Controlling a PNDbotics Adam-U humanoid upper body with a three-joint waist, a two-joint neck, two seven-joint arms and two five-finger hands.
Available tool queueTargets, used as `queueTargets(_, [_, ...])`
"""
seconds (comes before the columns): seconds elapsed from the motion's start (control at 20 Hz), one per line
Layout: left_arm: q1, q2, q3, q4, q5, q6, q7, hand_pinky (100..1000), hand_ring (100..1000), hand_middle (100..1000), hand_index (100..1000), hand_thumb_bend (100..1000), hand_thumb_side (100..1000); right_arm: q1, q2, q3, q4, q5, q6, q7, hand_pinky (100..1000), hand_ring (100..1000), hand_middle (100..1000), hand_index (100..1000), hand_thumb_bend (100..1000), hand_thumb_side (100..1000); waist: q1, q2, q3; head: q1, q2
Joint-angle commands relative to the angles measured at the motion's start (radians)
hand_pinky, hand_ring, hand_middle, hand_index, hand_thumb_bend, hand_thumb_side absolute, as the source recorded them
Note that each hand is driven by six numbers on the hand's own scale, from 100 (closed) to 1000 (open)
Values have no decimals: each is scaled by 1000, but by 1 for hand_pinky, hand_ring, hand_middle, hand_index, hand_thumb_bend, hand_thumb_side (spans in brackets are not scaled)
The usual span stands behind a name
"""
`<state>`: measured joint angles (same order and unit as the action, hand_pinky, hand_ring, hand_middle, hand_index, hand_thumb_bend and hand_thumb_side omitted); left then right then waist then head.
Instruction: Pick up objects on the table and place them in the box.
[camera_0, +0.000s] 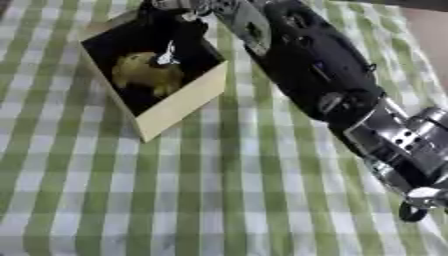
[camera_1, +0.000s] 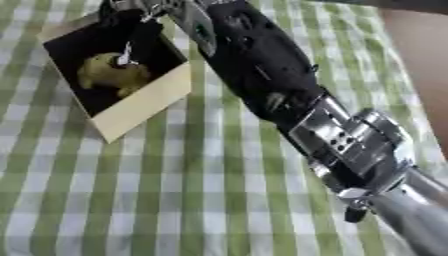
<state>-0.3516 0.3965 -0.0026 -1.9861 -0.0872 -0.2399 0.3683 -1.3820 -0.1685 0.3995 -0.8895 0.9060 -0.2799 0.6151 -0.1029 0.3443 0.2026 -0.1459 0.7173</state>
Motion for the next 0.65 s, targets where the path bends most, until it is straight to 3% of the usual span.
queueTargets(0.05, [-4,10,6,-14,2,2,-2,594,705,747,793,319,643,-32,-42,-11,-77,-52,19,4,837,858,788,885,300,576,15,-28,-4,3,-9])
queueTargets(0.45, [2,21,14,-14,-3,-3,7,595,705,746,793,321,638,18,-205,-36,-404,-296,147,-5,821,814,745,870,114,587,22,-33,-26,40,-19])
queueTargets(0.65, [5,23,17,-14,-7,-8,13,595,704,746,793,321,636,99,-306,-82,-607,-416,237,-57,804,783,714,849,100,580,29,-31,-36,64,-30])
